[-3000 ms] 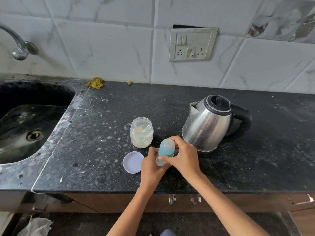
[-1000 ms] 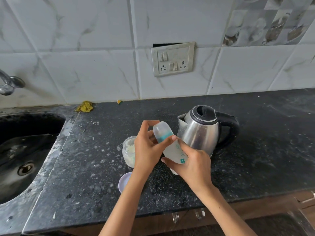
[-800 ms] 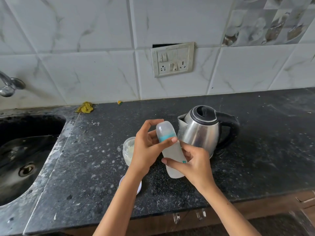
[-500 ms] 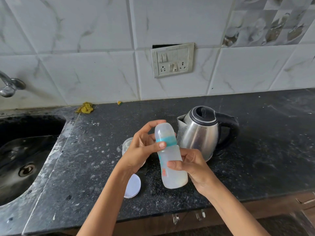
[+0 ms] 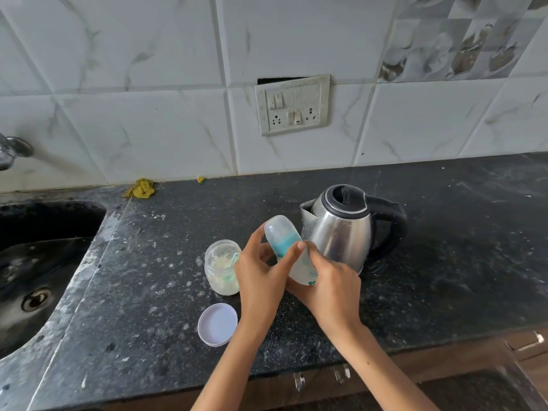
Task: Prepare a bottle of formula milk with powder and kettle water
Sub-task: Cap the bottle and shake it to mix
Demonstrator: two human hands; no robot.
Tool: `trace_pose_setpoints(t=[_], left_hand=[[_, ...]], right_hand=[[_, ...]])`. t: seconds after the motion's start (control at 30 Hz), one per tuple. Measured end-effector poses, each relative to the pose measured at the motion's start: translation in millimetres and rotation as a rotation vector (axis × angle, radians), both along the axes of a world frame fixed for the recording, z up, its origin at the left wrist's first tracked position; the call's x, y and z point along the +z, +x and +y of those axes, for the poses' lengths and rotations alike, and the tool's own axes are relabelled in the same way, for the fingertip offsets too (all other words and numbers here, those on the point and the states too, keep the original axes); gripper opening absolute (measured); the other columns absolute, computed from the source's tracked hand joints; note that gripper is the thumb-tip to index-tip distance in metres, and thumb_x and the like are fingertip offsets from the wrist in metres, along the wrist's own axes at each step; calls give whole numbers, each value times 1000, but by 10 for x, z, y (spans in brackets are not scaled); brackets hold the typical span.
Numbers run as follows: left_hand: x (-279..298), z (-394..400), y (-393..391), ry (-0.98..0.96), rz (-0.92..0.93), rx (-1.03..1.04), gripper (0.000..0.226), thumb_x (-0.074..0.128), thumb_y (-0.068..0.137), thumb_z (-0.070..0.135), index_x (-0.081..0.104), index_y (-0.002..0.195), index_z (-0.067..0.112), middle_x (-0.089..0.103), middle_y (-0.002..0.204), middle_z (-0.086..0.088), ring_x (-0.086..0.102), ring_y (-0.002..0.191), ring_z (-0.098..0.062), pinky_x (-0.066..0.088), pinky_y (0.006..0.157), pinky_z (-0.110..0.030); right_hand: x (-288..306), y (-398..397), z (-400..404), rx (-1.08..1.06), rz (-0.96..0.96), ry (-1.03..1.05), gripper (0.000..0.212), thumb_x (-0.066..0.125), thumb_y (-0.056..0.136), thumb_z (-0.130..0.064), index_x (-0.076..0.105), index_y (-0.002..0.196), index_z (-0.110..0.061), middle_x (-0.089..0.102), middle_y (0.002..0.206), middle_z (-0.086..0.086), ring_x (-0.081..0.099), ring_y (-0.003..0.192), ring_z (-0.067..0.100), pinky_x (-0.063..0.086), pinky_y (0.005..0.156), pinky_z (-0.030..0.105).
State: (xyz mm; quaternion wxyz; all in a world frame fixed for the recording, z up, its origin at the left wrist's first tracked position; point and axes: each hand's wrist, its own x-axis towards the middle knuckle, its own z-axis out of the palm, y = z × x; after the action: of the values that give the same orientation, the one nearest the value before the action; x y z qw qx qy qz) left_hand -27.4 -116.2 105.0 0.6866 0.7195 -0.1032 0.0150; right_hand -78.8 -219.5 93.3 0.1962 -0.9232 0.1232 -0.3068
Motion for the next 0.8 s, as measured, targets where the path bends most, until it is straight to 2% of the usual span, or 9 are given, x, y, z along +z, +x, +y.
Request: trace_pose_setpoints(t=[0.07, 0.13, 0.27, 0.43, 0.57, 0.6, 0.67, 0.73, 0.8], left_hand=[[31, -18, -21, -69, -22, -13, 45, 83, 76, 21, 64, 117, 19, 76, 83, 0, 73, 77, -16, 60, 64, -40], [32, -26, -13, -87, -46, -39, 41, 83, 77, 20, 66, 115, 19, 76, 86, -1, 73, 79, -21, 60, 68, -48], [84, 4, 4, -191, 28, -159, 42, 83, 73, 24, 69, 113, 18, 76, 91, -9, 73, 86, -32, 58, 75, -56], [205, 67, 30, -286, 89, -323, 35, 78, 75, 5, 70, 109, 9, 75, 92, -16, 72, 83, -26, 57, 70, -35], [275, 96, 55, -319, 94, -401, 34, 79, 74, 3, 71, 106, 4, 75, 92, -17, 70, 82, -26, 56, 70, -32], [291, 110, 60, -331, 90, -428, 33, 78, 73, 5, 71, 105, 3, 75, 90, -17, 70, 82, -27, 56, 71, -36], [299, 145, 77, -333, 98, -493, 37, 78, 71, 14, 70, 106, 4, 74, 92, -20, 69, 84, -35, 54, 73, -56], [290, 190, 116, -325, 122, -584, 45, 80, 68, 26, 69, 107, 7, 73, 97, -22, 67, 86, -41, 39, 70, -78], [289, 247, 188, -320, 152, -704, 54, 83, 68, 37, 67, 114, 11, 72, 105, -22, 63, 93, -46, 33, 73, -82]], right_hand=[[27, -18, -40, 73, 28, 194, 63, 74, 60, -63, 69, 110, -26, 74, 69, -4, 70, 60, 15, 54, 50, 30], [55, -50, -50, 175, 48, 450, 57, 75, 59, -62, 71, 105, -28, 75, 75, -8, 71, 67, 9, 58, 58, 37], [117, -91, -69, 347, 42, 815, 42, 87, 58, -40, 75, 96, -28, 78, 82, -7, 74, 78, 12, 61, 68, 40], [178, -83, -175, 477, 112, 1064, 39, 92, 59, -8, 77, 95, -7, 78, 87, 7, 75, 82, 21, 57, 69, 28], [221, -66, -265, 577, 175, 1202, 36, 87, 53, -19, 78, 86, -7, 77, 84, 12, 72, 80, 23, 56, 71, 29], [226, -61, -281, 617, 201, 1236, 35, 84, 53, -21, 77, 84, -8, 76, 83, 11, 71, 81, 23, 55, 72, 31], [219, -47, -279, 716, 268, 1321, 38, 83, 53, -22, 76, 86, -7, 74, 84, 10, 69, 82, 23, 54, 76, 34], [204, -40, -259, 832, 344, 1411, 54, 88, 52, -30, 71, 96, -3, 71, 90, 13, 67, 85, 27, 53, 78, 38], [210, -42, -249, 882, 380, 1413, 59, 89, 53, -35, 70, 99, -3, 71, 91, 14, 67, 87, 29, 53, 81, 40]])
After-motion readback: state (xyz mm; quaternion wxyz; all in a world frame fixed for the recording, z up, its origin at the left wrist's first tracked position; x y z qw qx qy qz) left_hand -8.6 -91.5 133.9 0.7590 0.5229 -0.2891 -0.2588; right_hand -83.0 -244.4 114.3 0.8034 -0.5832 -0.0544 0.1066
